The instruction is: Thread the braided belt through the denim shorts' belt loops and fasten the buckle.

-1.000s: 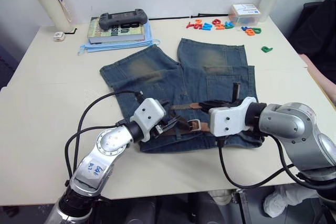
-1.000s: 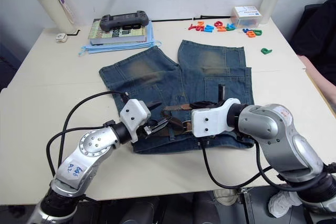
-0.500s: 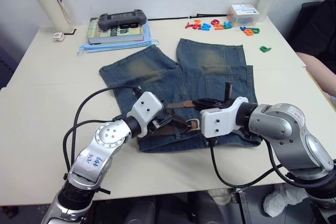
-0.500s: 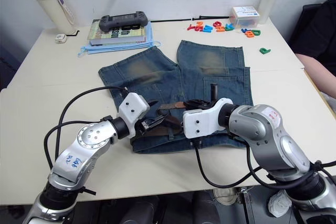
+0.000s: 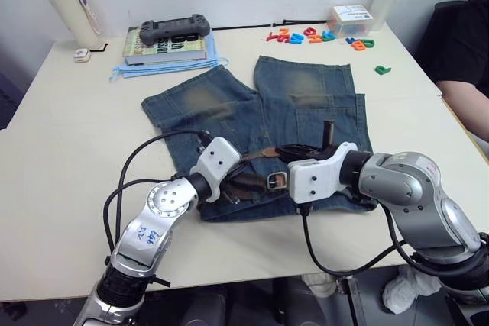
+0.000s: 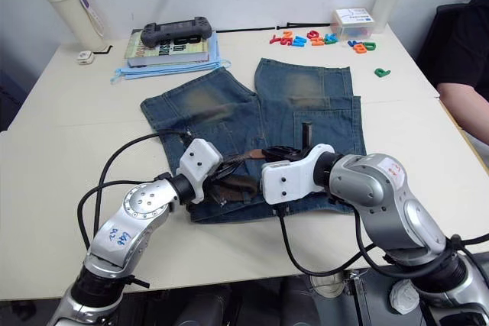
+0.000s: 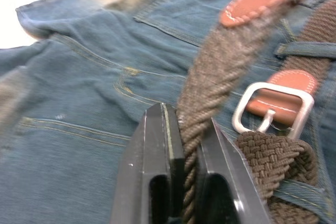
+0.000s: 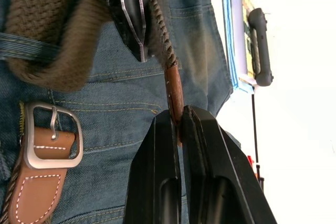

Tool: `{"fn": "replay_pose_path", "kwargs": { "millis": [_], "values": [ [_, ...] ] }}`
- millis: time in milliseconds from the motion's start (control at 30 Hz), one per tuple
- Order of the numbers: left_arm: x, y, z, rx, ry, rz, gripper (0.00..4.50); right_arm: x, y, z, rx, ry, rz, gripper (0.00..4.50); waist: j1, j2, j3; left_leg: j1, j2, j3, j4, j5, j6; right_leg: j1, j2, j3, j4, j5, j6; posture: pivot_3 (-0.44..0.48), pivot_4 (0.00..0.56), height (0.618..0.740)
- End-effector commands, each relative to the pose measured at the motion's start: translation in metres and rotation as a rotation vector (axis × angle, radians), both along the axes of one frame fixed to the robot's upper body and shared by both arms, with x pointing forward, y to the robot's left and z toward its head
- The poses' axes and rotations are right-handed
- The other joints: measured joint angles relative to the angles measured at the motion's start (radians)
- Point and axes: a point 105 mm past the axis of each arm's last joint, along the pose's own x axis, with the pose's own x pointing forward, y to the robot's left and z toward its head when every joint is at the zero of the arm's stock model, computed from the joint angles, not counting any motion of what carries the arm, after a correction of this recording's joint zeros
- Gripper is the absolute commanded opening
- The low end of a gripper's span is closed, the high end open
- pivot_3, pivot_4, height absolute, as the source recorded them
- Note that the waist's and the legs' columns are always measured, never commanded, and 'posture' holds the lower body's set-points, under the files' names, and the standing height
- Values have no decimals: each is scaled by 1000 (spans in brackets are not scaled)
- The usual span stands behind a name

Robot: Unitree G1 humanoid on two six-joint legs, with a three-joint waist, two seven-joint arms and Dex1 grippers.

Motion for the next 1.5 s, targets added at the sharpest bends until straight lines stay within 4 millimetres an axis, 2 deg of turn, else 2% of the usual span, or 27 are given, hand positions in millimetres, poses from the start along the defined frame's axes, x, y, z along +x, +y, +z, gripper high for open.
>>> {"fn": "replay_pose_path", "kwargs": {
  "millis": [33,233,300,333,433,467,700,1167,1367,1500],
  "values": [
    [-4,0,6,-45,-37,-21,52,-7,5,10,24,-45,22,0,-1,0,0,0,0,1,0,0,0,0,0,1,0,0,0,0,150,707],
    [-5,2,3,-89,-32,-7,52,-9,8,11,62,-24,28,0,0,0,0,0,0,4,0,0,0,-2,1,4,2,0,0,0,150,707],
    [-4,3,0,-90,-27,-3,0,-7,8,12,110,-1,8,838,-1,0,0,0,0,4,0,0,0,-3,1,5,2,0,0,0,150,707],
    [-4,4,-1,-89,-25,-1,0,-6,8,13,127,8,-1,907,0,0,0,0,0,5,0,0,0,-3,1,5,2,0,0,0,150,707],
    [-3,6,-4,-93,-6,12,0,-4,4,14,170,34,-35,2150,-1,0,0,0,0,6,0,0,0,-4,1,6,3,0,0,0,150,707],
    [-3,7,-5,-95,2,15,0,-4,1,13,179,50,-52,2433,-1,0,0,0,0,6,0,0,0,-4,1,6,3,0,0,0,150,707],
    [0,12,-7,-138,40,60,0,-12,-28,-7,160,141,-167,2433,3,-1,0,0,0,7,0,0,1,-4,1,7,3,0,0,0,150,707],
    [2,8,-3,-144,38,53,0,-18,-37,-69,53,227,-275,2433,1,-1,-1,1,1,9,0,0,1,-5,2,9,4,0,0,0,150,707],
    [2,7,-2,-146,40,54,0,-12,-43,-85,41,218,-355,2433,1,-1,-1,1,1,9,1,0,1,-5,2,10,5,0,0,0,150,707],
    [2,7,-1,-147,40,52,0,-7,-45,-89,47,197,-407,2433,0,-4,-2,1,1,9,1,0,1,-5,3,10,5,0,0,0,150,707]
  ]
}}
